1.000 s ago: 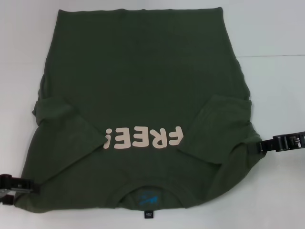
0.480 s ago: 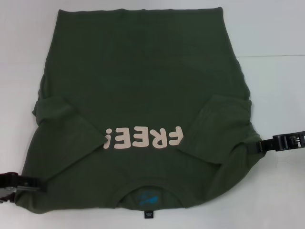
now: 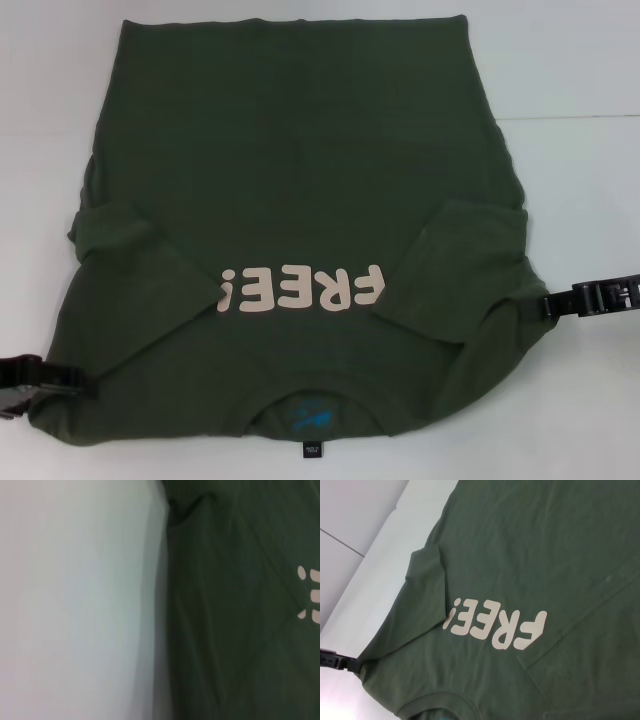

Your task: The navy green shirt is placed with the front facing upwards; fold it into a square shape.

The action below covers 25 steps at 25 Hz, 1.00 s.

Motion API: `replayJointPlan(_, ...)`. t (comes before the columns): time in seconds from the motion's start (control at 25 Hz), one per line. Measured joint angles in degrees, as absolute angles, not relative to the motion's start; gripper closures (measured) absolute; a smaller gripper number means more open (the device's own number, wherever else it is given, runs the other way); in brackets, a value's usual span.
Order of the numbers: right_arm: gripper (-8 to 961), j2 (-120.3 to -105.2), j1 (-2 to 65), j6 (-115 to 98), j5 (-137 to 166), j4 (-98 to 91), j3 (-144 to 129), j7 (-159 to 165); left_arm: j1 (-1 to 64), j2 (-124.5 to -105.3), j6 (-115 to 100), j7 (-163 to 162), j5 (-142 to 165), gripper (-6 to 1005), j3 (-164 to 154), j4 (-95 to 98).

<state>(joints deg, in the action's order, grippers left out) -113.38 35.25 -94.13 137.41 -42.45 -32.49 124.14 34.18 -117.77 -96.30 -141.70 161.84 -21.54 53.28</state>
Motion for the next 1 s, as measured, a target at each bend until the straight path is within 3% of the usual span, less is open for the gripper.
replayJointPlan(0.24,918,-113.38,35.1,-94.1,137.2,-42.5,-32.4,124.1,34.2,-117.75,-95.3,-141.8,162.1,214,-21.9,53.3)
replayJointPlan(0.48,918,-113.38,35.0,-94.1,137.2,-42.4,-32.1,124.1,34.3,-117.76,-95.8,-141.5,162.2,411,-22.0,53.2)
replayJointPlan(0.68,918,-113.38,35.0,-94.1,137.2,-42.4,-32.1,124.1,34.3,-117.77,-95.9,-141.2,162.2,661,-22.1,53.2)
replayJointPlan(1.0,917,-113.37,34.7,-93.7,137.1,-42.2,-32.0,124.1,34.1,-117.86,-95.4,-139.7,162.0,828,-22.1,53.2)
